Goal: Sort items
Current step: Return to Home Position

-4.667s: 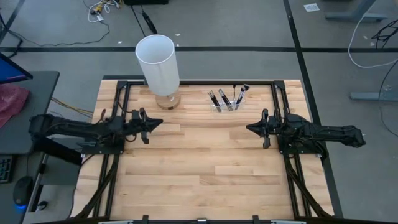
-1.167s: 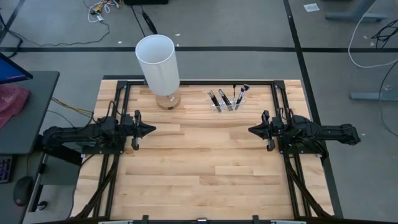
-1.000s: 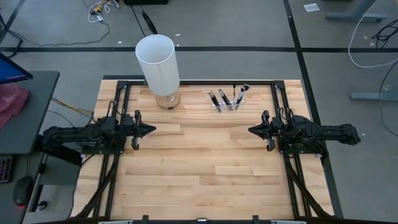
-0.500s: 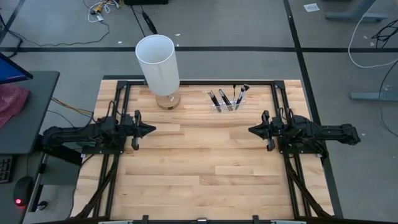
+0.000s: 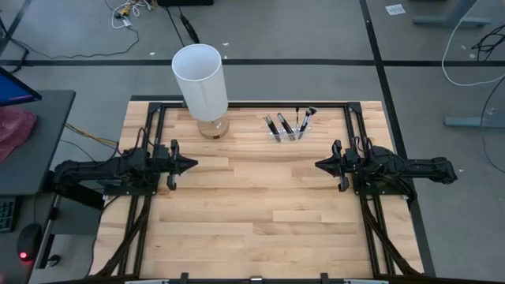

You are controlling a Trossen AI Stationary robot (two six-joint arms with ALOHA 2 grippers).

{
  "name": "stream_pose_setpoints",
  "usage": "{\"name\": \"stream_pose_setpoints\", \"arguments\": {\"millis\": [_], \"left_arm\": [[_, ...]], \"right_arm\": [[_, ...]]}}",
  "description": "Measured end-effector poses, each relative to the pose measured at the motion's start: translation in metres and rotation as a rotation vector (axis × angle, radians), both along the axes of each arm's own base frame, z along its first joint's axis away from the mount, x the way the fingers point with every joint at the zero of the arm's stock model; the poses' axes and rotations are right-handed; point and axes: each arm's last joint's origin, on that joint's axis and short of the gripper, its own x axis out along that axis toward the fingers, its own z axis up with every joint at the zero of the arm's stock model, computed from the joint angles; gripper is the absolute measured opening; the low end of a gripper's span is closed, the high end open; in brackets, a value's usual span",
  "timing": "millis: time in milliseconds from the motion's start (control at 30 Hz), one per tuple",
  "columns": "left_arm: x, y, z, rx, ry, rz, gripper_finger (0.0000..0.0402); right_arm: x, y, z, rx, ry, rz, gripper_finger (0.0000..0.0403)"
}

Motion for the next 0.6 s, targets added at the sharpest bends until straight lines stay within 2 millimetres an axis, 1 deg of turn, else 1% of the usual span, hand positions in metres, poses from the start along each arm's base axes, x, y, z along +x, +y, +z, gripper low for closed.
{"name": "stream_pose_setpoints", "arguments": {"millis": [267,600], "left_arm": [[0.0000,-0.0001,0.0000,0.000,0.000,-0.001,0.0007],[0.0002,-0.0056,-0.0001,0.000,0.001,-0.058,0.0007]], "right_arm": [[0.0000,0.0000,0.0000,0.000,0.000,0.000,0.0027],[0.0000,0.0000,0.0000,0.000,0.000,0.000,0.0027]]}}
